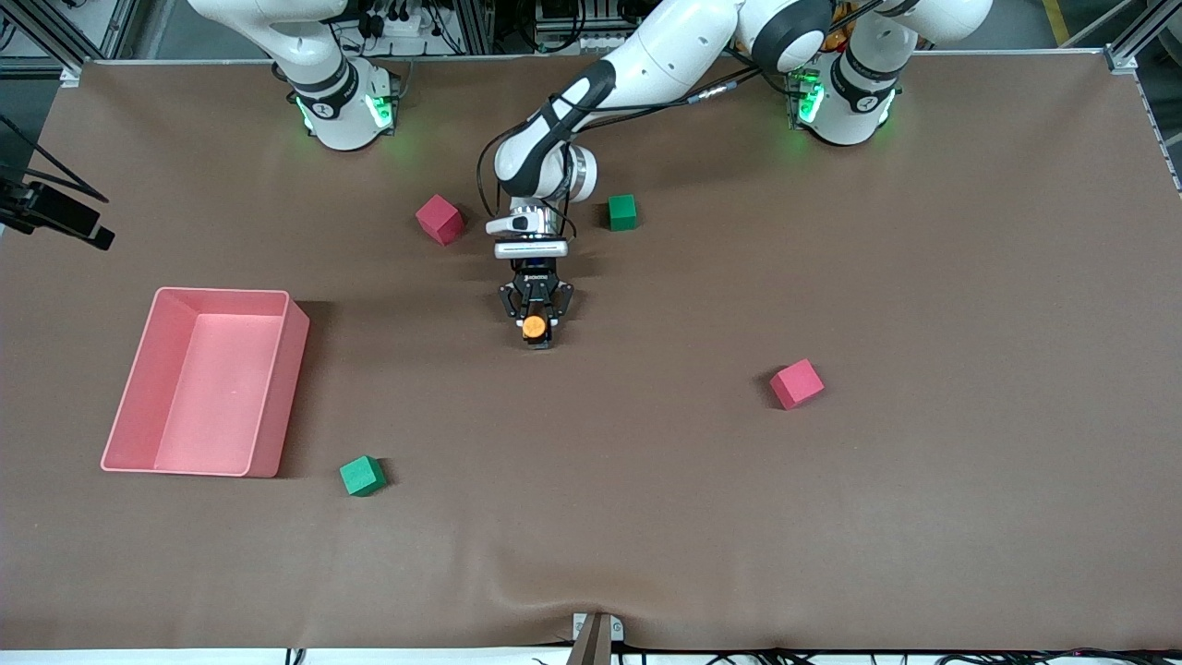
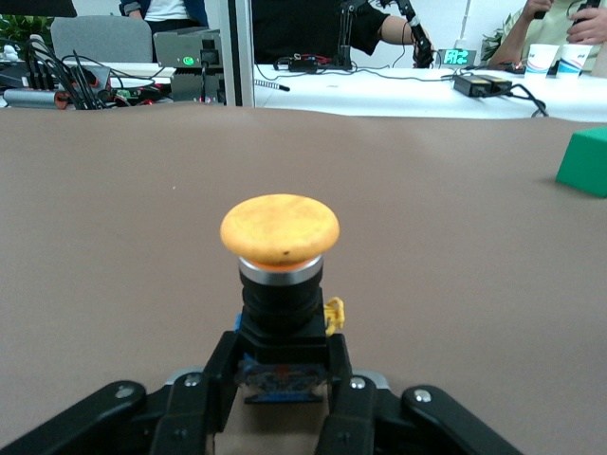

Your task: Place and upright button with both arms

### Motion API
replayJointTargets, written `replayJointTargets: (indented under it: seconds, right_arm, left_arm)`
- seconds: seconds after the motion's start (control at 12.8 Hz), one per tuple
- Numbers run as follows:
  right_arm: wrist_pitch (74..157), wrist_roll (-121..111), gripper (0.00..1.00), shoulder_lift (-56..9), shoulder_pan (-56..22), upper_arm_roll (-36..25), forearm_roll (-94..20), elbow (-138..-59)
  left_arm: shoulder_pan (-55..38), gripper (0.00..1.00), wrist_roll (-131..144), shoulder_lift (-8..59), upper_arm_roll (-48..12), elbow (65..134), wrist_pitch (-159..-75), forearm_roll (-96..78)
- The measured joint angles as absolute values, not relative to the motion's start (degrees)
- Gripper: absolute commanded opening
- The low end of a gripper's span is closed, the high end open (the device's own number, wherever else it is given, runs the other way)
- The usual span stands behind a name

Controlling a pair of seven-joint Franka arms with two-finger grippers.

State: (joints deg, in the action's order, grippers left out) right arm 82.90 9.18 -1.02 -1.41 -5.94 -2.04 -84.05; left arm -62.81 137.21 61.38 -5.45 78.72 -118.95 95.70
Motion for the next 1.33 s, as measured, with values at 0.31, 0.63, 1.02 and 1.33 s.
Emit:
replayJointTargets:
  seconds: [0.31, 0.63, 1.02, 1.33]
  right_arm:
    - [82.88, 9.18, 1.00, -1.03, -1.41, -5.96, -2.04, -84.05]
    - [82.87, 9.18, 1.00, -1.05, -1.41, -5.97, -2.04, -84.05]
    - [82.84, 9.18, 1.00, -1.07, -1.41, -6.01, -2.04, -84.03]
    - [82.73, 9.18, 1.00, -1.10, -1.42, -6.02, -2.04, -84.01]
  left_arm:
    - [-62.97, 1.00, 140.45, 61.74, -5.63, 78.67, -118.69, 95.90]
    - [-63.61, 1.00, 142.89, 60.94, -10.70, 76.80, -117.55, 87.56]
    - [-65.99, 1.00, 139.92, 52.11, -17.22, 73.87, -111.80, 59.60]
    - [-61.48, 1.00, 129.77, 41.25, -16.86, 73.58, -108.88, 44.91]
